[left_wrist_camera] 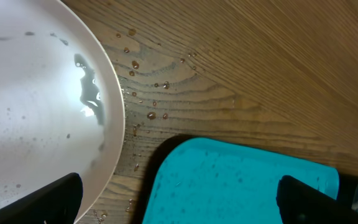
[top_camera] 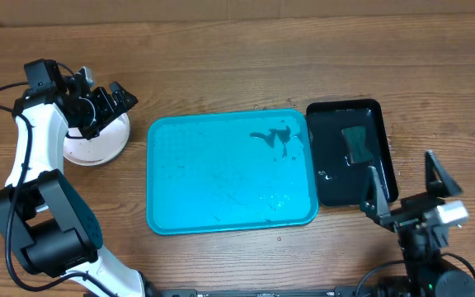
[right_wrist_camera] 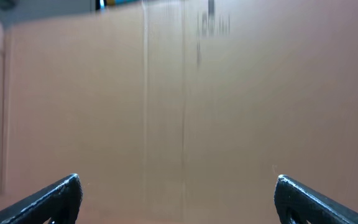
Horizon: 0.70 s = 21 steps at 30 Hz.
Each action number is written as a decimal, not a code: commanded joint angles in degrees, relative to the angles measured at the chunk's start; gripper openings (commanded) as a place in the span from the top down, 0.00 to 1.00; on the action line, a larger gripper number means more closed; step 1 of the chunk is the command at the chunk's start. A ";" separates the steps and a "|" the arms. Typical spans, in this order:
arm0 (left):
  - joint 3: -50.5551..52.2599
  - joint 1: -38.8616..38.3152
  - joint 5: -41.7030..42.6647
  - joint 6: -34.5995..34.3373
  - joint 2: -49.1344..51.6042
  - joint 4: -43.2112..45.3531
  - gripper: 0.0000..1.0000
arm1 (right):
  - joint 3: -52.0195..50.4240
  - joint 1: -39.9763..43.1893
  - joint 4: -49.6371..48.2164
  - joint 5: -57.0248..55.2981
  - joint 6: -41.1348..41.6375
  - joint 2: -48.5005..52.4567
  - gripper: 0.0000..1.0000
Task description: Clean dirty plates on tray and stack at the side
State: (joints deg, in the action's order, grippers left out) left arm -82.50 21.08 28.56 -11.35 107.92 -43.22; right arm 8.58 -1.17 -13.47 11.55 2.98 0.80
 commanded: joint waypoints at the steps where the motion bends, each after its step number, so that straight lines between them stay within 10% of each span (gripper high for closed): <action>1: -0.90 -0.11 0.85 1.51 0.33 0.04 0.00 | -2.82 0.22 1.07 1.66 0.31 -0.63 0.00; 21: -0.90 -0.07 0.85 1.51 0.33 0.02 0.00 | -8.15 -0.22 17.22 2.03 1.97 -0.63 0.00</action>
State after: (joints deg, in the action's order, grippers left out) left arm -82.50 21.08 28.56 -11.35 107.92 -43.22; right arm 1.04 -1.17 4.10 13.32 4.38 0.84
